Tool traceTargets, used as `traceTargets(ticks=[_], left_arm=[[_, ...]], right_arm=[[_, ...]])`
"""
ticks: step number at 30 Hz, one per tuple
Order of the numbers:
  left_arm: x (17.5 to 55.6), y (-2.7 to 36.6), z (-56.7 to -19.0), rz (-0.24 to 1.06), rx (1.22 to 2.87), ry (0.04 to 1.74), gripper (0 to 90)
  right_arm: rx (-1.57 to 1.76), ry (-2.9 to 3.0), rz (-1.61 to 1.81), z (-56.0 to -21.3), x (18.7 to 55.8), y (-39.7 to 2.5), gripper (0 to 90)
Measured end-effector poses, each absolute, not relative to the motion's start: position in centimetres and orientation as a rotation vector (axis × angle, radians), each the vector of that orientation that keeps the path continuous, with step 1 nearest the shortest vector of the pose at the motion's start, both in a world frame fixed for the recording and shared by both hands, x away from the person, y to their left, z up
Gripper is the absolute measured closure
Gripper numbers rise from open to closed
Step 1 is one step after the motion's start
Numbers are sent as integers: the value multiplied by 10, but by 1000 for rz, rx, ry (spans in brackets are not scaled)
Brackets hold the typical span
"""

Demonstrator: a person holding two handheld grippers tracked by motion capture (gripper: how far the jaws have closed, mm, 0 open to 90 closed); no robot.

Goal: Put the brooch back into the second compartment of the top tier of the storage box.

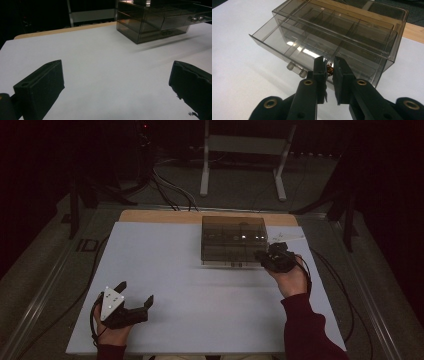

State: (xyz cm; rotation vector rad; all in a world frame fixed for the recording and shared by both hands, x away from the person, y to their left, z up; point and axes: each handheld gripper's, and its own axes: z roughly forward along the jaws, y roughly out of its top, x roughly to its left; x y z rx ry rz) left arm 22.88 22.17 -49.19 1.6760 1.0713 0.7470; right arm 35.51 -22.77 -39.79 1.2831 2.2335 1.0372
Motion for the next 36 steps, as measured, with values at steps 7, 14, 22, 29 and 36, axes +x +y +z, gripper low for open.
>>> traceTargets(ticks=[7,14,22,29,36], left_arm=[[229,222,-492,747,1676,1071,8],[229,222,-492,746,1679,1069,8],[229,221,-492,744,1679,1069,8],[229,221,-492,744,1682,1067,8],[229,220,-492,742,1684,1064,7]], right_arm=[[1284,2242,1052,-397,359,-224,814],[1285,2245,1063,-398,363,-220,814],[1290,2241,1076,-399,368,-217,814],[1289,2245,1077,-399,371,-214,814],[1280,2252,1078,-399,376,-208,814]])
